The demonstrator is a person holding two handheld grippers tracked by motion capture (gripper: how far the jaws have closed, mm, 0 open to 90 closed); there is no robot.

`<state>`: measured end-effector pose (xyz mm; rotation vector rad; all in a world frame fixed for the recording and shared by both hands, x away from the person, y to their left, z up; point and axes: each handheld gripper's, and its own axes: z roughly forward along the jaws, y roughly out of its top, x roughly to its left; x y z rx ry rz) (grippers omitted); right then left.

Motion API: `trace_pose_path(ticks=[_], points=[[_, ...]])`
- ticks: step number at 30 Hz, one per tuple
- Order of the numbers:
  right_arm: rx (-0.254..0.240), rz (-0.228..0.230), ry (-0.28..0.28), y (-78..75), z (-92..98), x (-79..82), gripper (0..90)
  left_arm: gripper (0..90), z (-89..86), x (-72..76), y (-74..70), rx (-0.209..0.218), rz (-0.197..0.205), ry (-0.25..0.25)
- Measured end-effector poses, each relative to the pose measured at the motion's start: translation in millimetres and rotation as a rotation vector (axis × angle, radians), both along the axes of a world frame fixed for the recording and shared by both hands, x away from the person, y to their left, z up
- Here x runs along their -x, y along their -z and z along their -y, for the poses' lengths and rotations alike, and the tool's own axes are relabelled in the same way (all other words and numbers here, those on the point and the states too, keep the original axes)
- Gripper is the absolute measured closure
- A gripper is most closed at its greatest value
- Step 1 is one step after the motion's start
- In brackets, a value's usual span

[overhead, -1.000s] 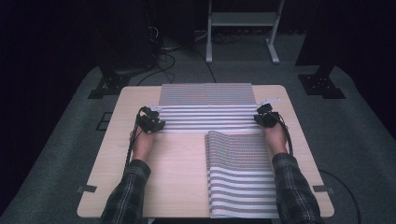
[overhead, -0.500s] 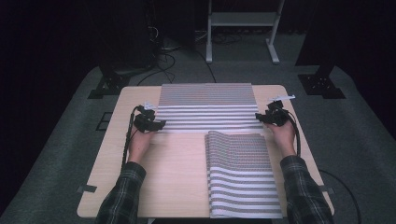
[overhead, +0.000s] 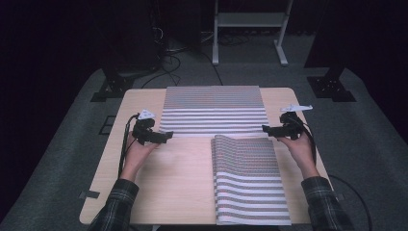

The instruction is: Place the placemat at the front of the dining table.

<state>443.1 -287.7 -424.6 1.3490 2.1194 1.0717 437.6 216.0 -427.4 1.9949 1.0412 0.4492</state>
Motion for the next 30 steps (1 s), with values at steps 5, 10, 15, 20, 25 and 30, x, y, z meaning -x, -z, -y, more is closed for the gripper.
trace_pose_path(ticks=[5, 10, 15, 20, 25, 30], points=[[-0.019, 0.012, -0.010, 1.8, 1.9, 13.0, 9.2, 0.0, 2.1, 12.4, -4.5, 0.004, 0.008, 0.027], [-0.020, 0.026, -0.006, -1.1, 6.9, 30.6, 9.3, 0.0, -0.7, 33.5, -9.1, -0.012, 0.021, 0.027], [-0.031, 0.030, -0.012, -1.1, 12.7, 45.3, 9.3, 0.0, -5.7, 49.5, -9.9, -0.007, 0.039, 0.027], [-0.041, 0.042, -0.017, 2.5, 17.3, 52.1, 9.3, 0.0, -6.8, 56.2, -8.9, -0.021, 0.039, 0.025], [-0.006, 0.037, -0.034, 4.5, 14.8, 57.3, 9.3, 0.0, -7.4, 65.2, -11.6, -0.022, 0.053, 0.023], [-0.005, 0.044, -0.054, 6.0, 12.9, 64.9, 9.3, 0.0, -10.4, 74.2, -12.2, -0.020, 0.060, 0.024]])
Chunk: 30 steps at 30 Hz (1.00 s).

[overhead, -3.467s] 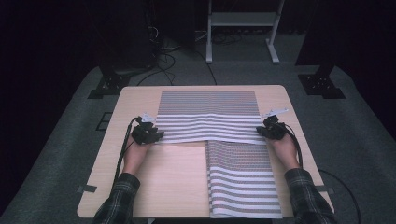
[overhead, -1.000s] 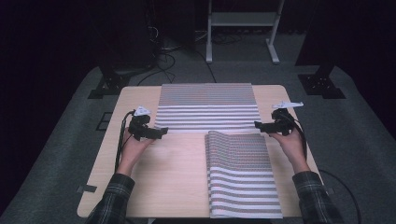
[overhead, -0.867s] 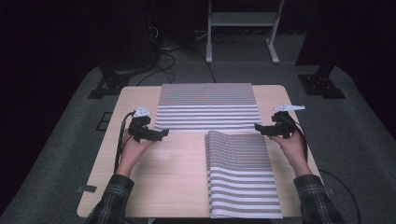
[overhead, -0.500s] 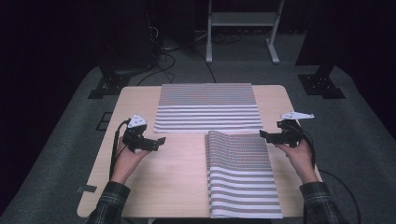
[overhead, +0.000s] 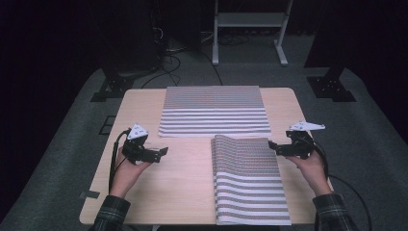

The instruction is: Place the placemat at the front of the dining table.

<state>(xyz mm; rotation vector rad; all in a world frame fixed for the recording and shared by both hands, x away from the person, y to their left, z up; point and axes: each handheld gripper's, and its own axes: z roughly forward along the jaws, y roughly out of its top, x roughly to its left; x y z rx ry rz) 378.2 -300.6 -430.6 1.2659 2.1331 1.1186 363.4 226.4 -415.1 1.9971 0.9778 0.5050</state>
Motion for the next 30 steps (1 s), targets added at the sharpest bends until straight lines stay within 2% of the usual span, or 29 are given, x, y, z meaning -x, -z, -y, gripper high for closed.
trace_pose_path(ticks=[8, 10, 14, 21, 30], points=[[0.007, -0.003, -0.014, 6.3, 1.0, 19.8, 9.3, 0.0, -1.9, 17.1, 6.7, -0.010, 0.005, 0.016], [-0.008, 0.002, -0.016, 7.2, 2.2, 25.3, 9.3, 0.0, -2.2, 19.7, 7.8, -0.012, 0.008, 0.017], [-0.018, 0.008, -0.027, 10.7, 3.7, 37.1, 9.3, 0.0, -4.3, 34.3, 12.2, -0.021, 0.014, 0.027], [-0.022, 0.000, -0.057, 19.2, 7.8, 59.0, 9.3, 0.0, -8.7, 52.9, 21.8, -0.020, -0.005, 0.039], [-0.029, 0.002, -0.061, 26.9, 17.1, 84.0, 9.3, 0.0, -16.4, 70.8, 35.8, -0.058, -0.036, 0.048]])
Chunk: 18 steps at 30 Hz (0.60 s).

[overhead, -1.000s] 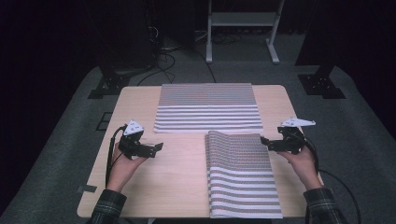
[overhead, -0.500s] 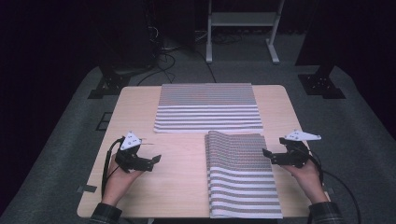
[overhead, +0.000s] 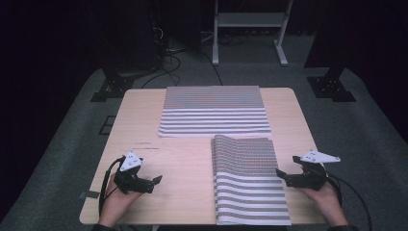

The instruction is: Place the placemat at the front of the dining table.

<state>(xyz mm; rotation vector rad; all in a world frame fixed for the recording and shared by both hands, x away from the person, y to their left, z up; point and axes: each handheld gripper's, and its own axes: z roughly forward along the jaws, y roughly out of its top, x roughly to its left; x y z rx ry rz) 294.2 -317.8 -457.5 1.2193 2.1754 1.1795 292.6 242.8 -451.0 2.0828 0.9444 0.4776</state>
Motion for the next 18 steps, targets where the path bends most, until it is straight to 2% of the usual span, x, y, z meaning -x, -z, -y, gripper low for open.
trace_pose_path(ticks=[12, 18], points=[[0.006, -0.023, 0.037, 8.6, 14.9, 19.8, 9.3, 0.0, -11.6, 18.9, 11.5, -0.044, -0.026, 0.000], [0.035, -0.045, 0.055, 14.7, 20.4, 25.3, 9.3, 0.0, -20.6, 24.7, 20.8, -0.062, -0.055, -0.012]])
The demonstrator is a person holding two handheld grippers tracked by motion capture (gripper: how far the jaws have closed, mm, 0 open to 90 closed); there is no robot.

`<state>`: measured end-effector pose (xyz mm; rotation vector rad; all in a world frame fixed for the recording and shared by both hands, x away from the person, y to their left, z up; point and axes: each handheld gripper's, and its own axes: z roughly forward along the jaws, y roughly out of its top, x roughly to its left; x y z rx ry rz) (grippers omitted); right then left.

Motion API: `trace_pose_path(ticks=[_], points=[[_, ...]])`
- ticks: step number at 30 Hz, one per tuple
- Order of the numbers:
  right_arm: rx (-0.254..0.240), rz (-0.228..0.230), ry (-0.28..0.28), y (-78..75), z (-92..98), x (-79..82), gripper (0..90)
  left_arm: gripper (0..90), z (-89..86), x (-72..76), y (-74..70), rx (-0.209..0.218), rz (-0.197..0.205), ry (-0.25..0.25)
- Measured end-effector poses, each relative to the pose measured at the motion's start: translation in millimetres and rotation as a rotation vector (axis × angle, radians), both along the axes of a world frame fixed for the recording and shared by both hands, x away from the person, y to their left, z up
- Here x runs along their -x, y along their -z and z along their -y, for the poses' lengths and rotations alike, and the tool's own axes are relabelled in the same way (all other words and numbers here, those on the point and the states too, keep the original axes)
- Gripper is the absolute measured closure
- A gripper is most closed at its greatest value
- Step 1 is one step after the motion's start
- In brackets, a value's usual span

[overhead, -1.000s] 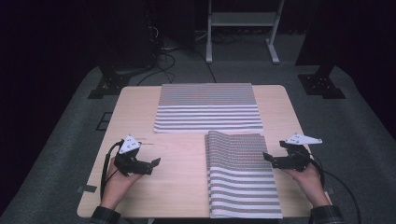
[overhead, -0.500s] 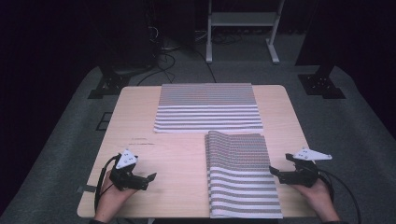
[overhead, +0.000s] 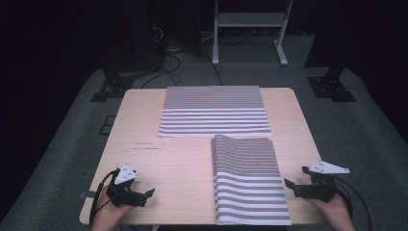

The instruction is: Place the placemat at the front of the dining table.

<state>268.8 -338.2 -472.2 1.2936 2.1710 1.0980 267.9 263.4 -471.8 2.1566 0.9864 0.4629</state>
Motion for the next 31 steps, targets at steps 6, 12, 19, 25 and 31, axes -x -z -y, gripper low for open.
trace_pose_path(ticks=[6, 12, 19, 25, 31], points=[[0.039, -0.016, 0.006, 4.5, 1.2, -1.3, 9.3, 0.0, -7.2, -0.1, 6.4, -0.012, -0.026, -0.005], [0.083, -0.038, 0.004, 8.9, -0.4, -2.8, 9.3, 0.0, -9.7, -0.6, 10.3, -0.016, -0.043, 0.001], [0.097, -0.061, 0.008, 14.3, -0.1, -4.4, 9.3, 0.0, -10.0, 0.0, 12.3, -0.003, -0.023, 0.009], [0.087, -0.048, 0.008, 15.8, -0.6, -3.8, 9.3, 0.0, -10.1, -0.1, 12.2, -0.004, -0.025, 0.011], [0.086, -0.047, 0.015, 15.9, -0.5, -3.2, 9.4, 0.0, -10.1, -0.1, 12.3, -0.003, -0.024, 0.011]])
